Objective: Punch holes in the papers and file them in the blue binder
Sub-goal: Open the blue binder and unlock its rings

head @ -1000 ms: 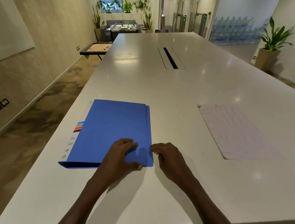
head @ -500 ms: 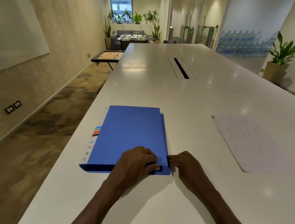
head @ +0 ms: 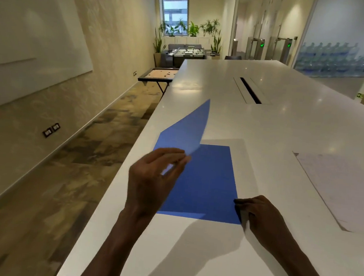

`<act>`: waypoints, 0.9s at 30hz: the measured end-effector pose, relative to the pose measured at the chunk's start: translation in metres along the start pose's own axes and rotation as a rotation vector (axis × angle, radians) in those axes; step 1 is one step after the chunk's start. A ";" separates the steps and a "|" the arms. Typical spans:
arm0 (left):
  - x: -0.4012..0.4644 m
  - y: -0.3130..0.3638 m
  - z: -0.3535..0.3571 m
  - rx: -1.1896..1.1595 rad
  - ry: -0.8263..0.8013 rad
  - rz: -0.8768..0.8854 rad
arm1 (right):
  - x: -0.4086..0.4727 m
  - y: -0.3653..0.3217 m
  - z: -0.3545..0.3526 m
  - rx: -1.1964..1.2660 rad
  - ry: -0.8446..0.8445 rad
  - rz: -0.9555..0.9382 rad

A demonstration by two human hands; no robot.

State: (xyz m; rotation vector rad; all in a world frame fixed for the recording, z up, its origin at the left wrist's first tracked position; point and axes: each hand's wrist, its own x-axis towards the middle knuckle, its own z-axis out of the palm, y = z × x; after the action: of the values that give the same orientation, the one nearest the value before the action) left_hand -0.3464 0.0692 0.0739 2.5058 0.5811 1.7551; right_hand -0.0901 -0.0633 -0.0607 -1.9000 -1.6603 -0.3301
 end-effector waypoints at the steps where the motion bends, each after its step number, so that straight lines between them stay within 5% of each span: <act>1: 0.002 -0.003 -0.007 0.019 0.038 -0.043 | 0.000 0.000 0.000 -0.002 -0.009 0.013; 15: -0.026 -0.073 -0.065 0.171 0.513 -0.560 | -0.003 0.006 0.007 0.003 -0.010 0.010; 27: -0.091 -0.132 -0.082 0.153 0.515 -1.129 | -0.002 -0.003 0.002 -0.054 -0.012 0.023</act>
State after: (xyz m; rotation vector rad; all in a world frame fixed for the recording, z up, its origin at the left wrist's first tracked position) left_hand -0.4851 0.1478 -0.0087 1.1681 1.7278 1.7559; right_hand -0.0937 -0.0633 -0.0627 -1.9627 -1.6512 -0.3577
